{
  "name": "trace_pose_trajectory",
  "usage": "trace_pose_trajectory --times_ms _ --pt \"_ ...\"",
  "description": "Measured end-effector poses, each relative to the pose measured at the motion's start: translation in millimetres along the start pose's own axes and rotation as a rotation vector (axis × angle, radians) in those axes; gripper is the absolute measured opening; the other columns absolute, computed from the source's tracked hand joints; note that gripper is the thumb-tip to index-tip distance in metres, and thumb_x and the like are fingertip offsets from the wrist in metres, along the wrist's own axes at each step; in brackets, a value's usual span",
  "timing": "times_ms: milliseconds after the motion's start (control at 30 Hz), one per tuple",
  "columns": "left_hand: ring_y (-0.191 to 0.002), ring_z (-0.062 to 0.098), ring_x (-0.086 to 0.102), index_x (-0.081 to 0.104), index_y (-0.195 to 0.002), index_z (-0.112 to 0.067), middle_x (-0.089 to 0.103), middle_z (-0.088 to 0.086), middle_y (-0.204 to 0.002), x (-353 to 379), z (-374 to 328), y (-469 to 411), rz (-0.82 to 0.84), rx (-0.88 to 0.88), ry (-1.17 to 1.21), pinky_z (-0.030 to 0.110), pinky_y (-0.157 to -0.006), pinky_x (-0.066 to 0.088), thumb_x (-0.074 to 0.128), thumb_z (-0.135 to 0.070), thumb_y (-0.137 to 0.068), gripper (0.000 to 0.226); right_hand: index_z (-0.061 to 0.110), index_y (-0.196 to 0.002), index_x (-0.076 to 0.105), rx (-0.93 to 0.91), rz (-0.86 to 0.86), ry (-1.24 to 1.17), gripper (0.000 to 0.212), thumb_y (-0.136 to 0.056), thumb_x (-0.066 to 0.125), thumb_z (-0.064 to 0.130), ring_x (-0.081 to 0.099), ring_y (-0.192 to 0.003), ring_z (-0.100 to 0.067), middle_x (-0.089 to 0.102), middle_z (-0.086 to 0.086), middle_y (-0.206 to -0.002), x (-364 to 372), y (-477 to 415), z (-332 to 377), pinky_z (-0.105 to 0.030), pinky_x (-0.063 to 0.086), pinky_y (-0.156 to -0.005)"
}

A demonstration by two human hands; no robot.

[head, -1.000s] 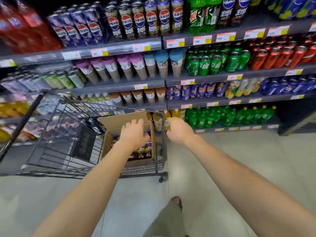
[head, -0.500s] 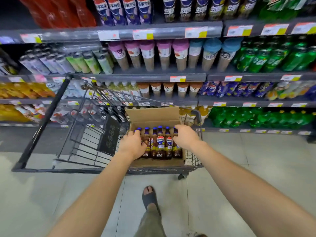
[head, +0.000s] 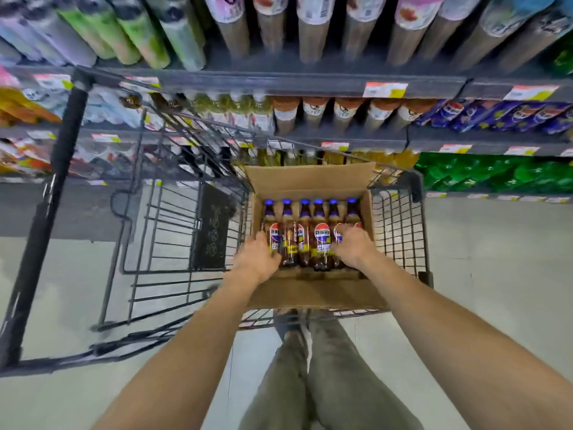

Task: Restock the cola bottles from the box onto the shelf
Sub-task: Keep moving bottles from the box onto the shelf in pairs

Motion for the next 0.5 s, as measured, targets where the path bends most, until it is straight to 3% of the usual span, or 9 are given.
trace_pose_trajectory --times_ms 133,267,333,400,433,500 --pt "-0.115 0.034 0.062 0.047 -0.137 -0.012 0.063 0.014 -0.126 11 -1 -32 -0.011 -0.03 0.112 0.048 -0.098 0.054 0.066 -0.037 -0.093 0.054 0.007 -0.142 0.051 0.06 0.039 -0.021 0.055 -0.093 0.067 0.028 0.057 -0.124 -0.032 0.059 -0.015 -0.136 13 -41 -5 -0.033 0.048 -0.097" --pt "-0.104 0.023 0.06 0.047 -0.142 -0.015 0.063 0.009 -0.124 30 -7 -72 0.018 -0.043 0.141 0.033 -0.086 0.052 0.064 -0.038 -0.098 0.054 0.007 -0.137 0.054 0.111 0.068 -0.048 0.051 -0.094 0.066 0.032 0.062 -0.117 -0.032 0.064 -0.016 -0.13 24 -92 -10 -0.034 0.053 -0.094" --pt "-0.109 0.025 0.064 0.045 -0.148 -0.02 0.063 0.009 -0.128 41 -8 -96 0.048 -0.07 0.135 0.037 -0.091 0.056 0.063 -0.045 -0.097 0.06 0.01 -0.141 0.052 0.134 0.063 -0.086 0.055 -0.095 0.066 0.036 0.064 -0.113 -0.03 0.065 -0.015 -0.13 29 -117 -14 -0.029 0.052 -0.086" --pt "-0.095 0.019 0.066 0.047 -0.145 -0.025 0.066 0.005 -0.123 55 -9 -120 0.072 -0.1 0.194 0.035 -0.081 0.059 0.065 -0.048 -0.094 0.058 0.013 -0.141 0.053 0.161 0.068 -0.159 0.061 -0.091 0.07 0.043 0.065 -0.107 -0.027 0.065 -0.011 -0.129 39 -143 -21 -0.028 0.049 -0.079" --pt "-0.089 0.014 0.064 0.048 -0.143 -0.025 0.066 0.001 -0.121 61 -10 -131 0.075 -0.107 0.212 0.031 -0.076 0.057 0.066 -0.048 -0.094 0.058 0.012 -0.139 0.054 0.172 0.079 -0.187 0.064 -0.088 0.073 0.045 0.064 -0.106 -0.026 0.066 -0.011 -0.128 46 -154 -24 -0.03 0.051 -0.081" --pt "-0.092 0.013 0.064 0.048 -0.144 -0.025 0.066 -0.002 -0.125 73 -12 -151 0.066 -0.103 0.226 0.031 -0.083 0.056 0.068 -0.048 -0.092 0.061 0.008 -0.138 0.051 0.197 0.128 -0.209 0.073 -0.082 0.078 0.047 0.061 -0.114 -0.029 0.062 -0.011 -0.129 63 -174 -30 -0.035 0.053 -0.091"
Point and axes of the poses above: each hand's wrist, its own y-axis away from the middle knuckle, its own x-axis out of the palm, z = x × y, the point moved 7 cm from there along -y, towards the middle knuckle
